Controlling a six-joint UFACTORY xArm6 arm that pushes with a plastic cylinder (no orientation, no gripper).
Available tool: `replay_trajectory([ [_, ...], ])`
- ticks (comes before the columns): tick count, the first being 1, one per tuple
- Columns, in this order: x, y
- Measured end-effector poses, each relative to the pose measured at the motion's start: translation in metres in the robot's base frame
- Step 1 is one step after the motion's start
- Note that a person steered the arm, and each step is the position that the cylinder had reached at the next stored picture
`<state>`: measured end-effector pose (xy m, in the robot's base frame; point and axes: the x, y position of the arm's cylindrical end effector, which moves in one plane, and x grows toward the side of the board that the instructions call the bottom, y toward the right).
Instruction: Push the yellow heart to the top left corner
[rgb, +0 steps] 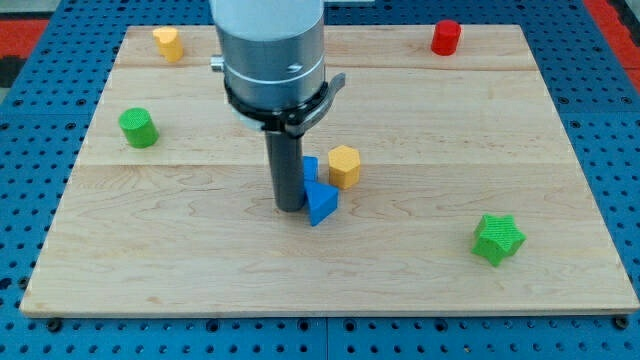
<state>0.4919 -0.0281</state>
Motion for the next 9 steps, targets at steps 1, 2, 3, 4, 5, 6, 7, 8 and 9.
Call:
replay_trajectory([
  [1, -0.011, -0.002],
  [2, -0.029, -0.041],
  [3, -0.106, -0.064],
  [4, -0.196, -0.053],
  [5, -0.277, -0.108],
  [6, -0.3, -0.161],
  [7, -0.261, -0.222],
  [8, -0.206, -0.151],
  [9, -0.26, -0.221],
])
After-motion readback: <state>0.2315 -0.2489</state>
